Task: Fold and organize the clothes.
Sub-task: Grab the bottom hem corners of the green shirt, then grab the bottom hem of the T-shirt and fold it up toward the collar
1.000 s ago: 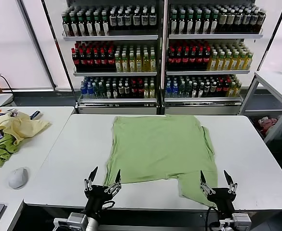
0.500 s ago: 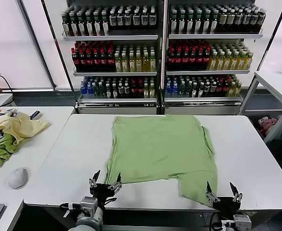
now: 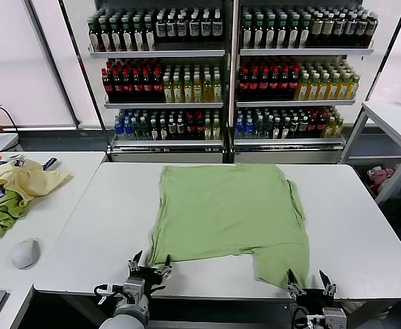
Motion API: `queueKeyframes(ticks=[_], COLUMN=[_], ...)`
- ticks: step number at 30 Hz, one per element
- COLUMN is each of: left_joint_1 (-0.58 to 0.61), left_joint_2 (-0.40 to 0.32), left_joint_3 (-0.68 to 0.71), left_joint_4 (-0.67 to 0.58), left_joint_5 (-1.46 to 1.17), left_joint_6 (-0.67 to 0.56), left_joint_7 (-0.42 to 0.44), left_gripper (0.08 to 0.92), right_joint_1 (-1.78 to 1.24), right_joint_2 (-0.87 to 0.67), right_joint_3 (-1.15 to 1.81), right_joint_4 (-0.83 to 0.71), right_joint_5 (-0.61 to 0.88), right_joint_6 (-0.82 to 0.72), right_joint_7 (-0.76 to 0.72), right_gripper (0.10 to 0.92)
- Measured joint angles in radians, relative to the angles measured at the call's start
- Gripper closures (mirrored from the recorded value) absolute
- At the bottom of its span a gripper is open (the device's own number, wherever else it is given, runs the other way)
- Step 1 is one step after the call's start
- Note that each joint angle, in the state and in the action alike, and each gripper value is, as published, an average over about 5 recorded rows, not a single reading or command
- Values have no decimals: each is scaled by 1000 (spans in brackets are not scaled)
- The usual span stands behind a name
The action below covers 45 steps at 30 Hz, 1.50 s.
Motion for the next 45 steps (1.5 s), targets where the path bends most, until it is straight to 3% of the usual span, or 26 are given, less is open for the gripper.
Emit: queueKeyframes(ticks=[18, 24, 34, 45], left_joint_1=[8, 20, 6, -79], left_joint_2=[14, 25, 63, 104], left_joint_3=[6, -1, -14, -2], left_joint_4=[10, -13, -68, -48], left_joint_5=[-56, -71, -105, -160], left_joint_6=[5, -22, -98, -130], left_joint_7=[6, 12, 36, 47], left_gripper=[762, 880, 886, 887], right_joint_1=[-3, 11, 67, 200], right_joint_2=[-21, -39, -88, -150], right_joint_3=[-8, 8, 39, 44], right_joint_4=[16, 39, 44, -24], right_joint_5=[39, 59, 103, 154], right_joint_6=[21, 51, 85, 93], right_joint_7=[-41, -63, -75, -66], right_gripper=[883, 907, 907, 907])
